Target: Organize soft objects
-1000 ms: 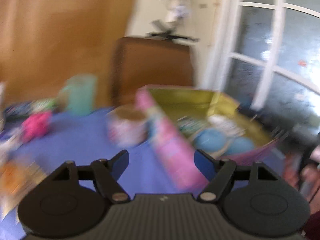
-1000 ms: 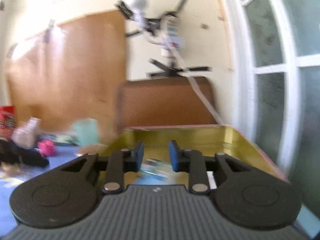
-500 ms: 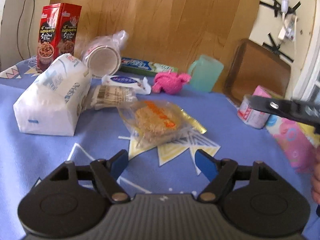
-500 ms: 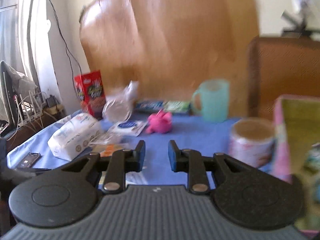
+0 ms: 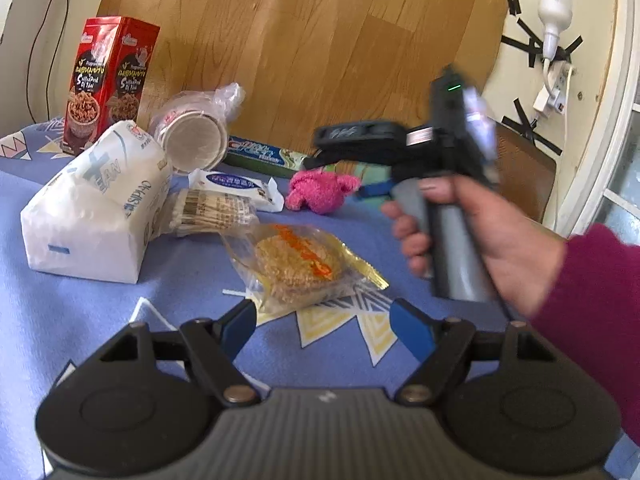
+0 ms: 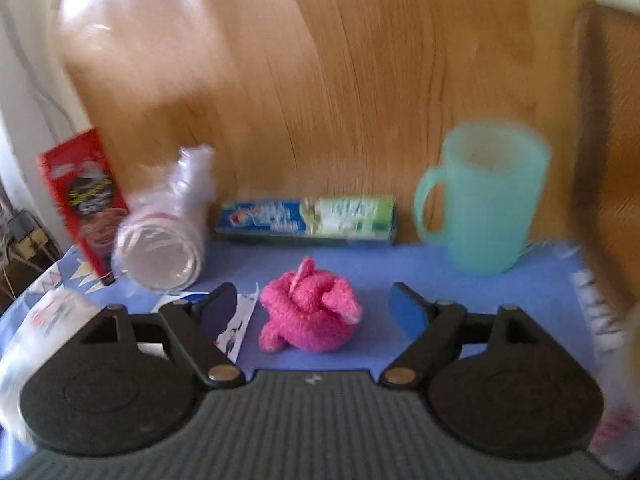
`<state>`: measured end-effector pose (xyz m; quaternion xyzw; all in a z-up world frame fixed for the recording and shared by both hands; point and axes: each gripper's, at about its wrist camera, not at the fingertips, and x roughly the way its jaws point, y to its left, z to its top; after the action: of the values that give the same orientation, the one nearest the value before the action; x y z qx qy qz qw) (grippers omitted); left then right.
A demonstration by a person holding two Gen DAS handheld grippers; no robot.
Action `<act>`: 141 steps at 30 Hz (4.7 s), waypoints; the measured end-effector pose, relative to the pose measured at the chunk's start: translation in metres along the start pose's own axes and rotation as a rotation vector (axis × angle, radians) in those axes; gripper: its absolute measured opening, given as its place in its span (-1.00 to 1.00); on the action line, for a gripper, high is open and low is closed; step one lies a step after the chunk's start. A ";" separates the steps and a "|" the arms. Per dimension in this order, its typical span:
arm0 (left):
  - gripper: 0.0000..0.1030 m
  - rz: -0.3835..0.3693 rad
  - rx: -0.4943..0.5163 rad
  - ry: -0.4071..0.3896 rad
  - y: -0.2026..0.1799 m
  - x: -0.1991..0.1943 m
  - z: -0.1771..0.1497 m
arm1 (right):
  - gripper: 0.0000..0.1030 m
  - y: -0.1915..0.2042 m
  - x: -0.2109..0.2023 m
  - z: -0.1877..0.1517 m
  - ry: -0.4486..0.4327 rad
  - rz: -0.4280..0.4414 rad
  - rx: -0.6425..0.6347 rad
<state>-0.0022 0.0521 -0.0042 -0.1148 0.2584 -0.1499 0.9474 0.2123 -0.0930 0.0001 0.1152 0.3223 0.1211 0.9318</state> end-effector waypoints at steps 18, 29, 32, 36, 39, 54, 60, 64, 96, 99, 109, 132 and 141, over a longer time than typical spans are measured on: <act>0.36 -0.276 -0.074 0.067 -0.012 -0.006 0.001 | -0.04 -0.040 -0.252 -0.173 -0.047 0.098 -0.150; -0.43 -0.359 0.027 0.296 -0.088 0.041 -0.008 | -0.73 -0.035 -0.241 -0.195 -0.081 0.097 -0.198; -0.43 -0.358 0.139 0.243 -0.118 0.034 0.001 | -0.79 -0.036 -0.256 -0.194 -0.166 0.066 -0.242; -0.36 -0.385 0.218 0.228 -0.147 0.036 0.014 | -0.73 -0.050 -0.263 -0.187 -0.174 0.052 -0.221; -0.23 -0.378 0.215 0.215 -0.144 0.030 0.017 | -0.66 -0.055 -0.270 -0.193 -0.175 0.051 -0.251; 0.91 -0.308 0.159 0.259 -0.130 0.112 0.060 | -0.09 -0.034 -0.237 -0.178 -0.210 -0.084 -0.366; -0.10 -0.352 0.098 0.326 -0.125 0.131 0.051 | -0.09 -0.040 -0.234 -0.180 -0.189 -0.096 -0.341; -0.10 -0.345 0.031 0.325 -0.103 0.100 0.049 | -0.07 -0.042 -0.237 -0.184 -0.192 -0.106 -0.330; 0.81 -0.147 0.240 0.073 -0.127 0.021 0.042 | -0.01 -0.145 -0.317 -0.123 -0.504 -0.251 -0.010; 0.80 0.004 0.175 0.082 -0.068 0.001 0.022 | -0.29 -0.111 -0.310 -0.119 -0.482 -0.126 -0.064; 0.80 0.159 -0.131 0.025 0.056 -0.020 0.002 | -0.09 -0.009 -0.161 -0.102 -0.044 0.246 -0.047; 0.46 -0.262 -0.054 0.184 -0.013 -0.005 -0.010 | -0.30 -0.038 -0.267 -0.184 -0.043 0.158 -0.146; -0.04 -0.243 -0.041 0.290 -0.040 0.026 -0.004 | 0.57 -0.005 -0.229 -0.190 -0.039 0.148 -0.357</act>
<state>0.0085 0.0056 -0.0079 -0.1417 0.3796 -0.2729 0.8726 -0.0810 -0.1410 -0.0153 -0.0261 0.2684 0.2423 0.9320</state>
